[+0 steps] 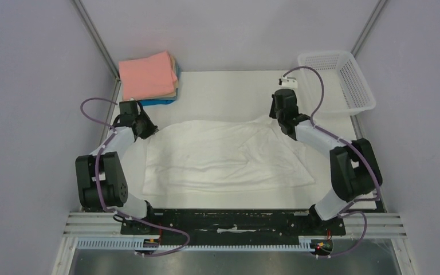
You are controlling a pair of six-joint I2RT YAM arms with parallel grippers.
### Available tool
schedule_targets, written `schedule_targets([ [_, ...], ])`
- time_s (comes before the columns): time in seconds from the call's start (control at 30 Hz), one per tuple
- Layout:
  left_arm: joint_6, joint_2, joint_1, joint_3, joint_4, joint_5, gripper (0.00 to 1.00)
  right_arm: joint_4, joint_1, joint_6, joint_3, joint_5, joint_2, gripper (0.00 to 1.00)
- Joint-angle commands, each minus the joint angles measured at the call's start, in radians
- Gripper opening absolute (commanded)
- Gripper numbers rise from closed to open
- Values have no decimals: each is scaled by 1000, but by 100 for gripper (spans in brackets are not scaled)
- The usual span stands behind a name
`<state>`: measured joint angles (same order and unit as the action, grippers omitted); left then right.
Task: Fold and stack the t-shirts
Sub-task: Grab the side of the flattened tshirt furthest away from the robot with both arms, then fold the other side of the tshirt into a rectangle
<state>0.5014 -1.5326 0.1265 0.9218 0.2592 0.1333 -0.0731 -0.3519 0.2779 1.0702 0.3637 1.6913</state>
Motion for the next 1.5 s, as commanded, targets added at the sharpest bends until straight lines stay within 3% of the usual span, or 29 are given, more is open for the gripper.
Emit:
schedule_targets([
  [0.0, 33, 105, -4, -51, -74, -4, 2, -20, -10, 64, -172, -16, -196, 0],
  [0.43, 70, 348, -6, -250, -142, -3, 2, 170, -48, 115, -439, -53, -641, 0],
  [0.73, 157, 513, -5, -394, -158, -124, 2, 258, -69, 172, -542, -160, -811, 0],
  [0.93, 302, 706, -5, -582, -206, -228, 3, 322, -77, 181, -648, -267, -800, 4],
  [1.0, 365, 779, -6, -623, -154, -287, 11, 334, -77, 192, -704, -261, -827, 8],
  [1.03, 407, 823, -5, -632, -102, -314, 28, 352, -77, 201, -729, -258, -854, 9],
  [1.07, 428, 876, -5, -639, -68, -326, 36, 370, -78, 204, -745, -257, -893, 13],
  [1.13, 465, 983, -5, -636, 31, -360, 41, 433, -77, 206, -761, -260, -974, 22],
  [1.17, 499, 1053, -5, -630, 107, -397, 48, 464, -77, 202, -761, -261, -1019, 43],
  [1.3, 560, 1318, -5, -614, 266, -482, 74, 559, -76, 176, -736, -252, -1156, 78],
  [1.37, 567, 1421, -6, -619, 254, -457, 77, 547, -78, 150, -720, -234, -1197, 98],
  [1.47, 543, 1455, -5, -641, 120, -312, 78, 466, -78, 130, -709, -227, -1212, 98],
])
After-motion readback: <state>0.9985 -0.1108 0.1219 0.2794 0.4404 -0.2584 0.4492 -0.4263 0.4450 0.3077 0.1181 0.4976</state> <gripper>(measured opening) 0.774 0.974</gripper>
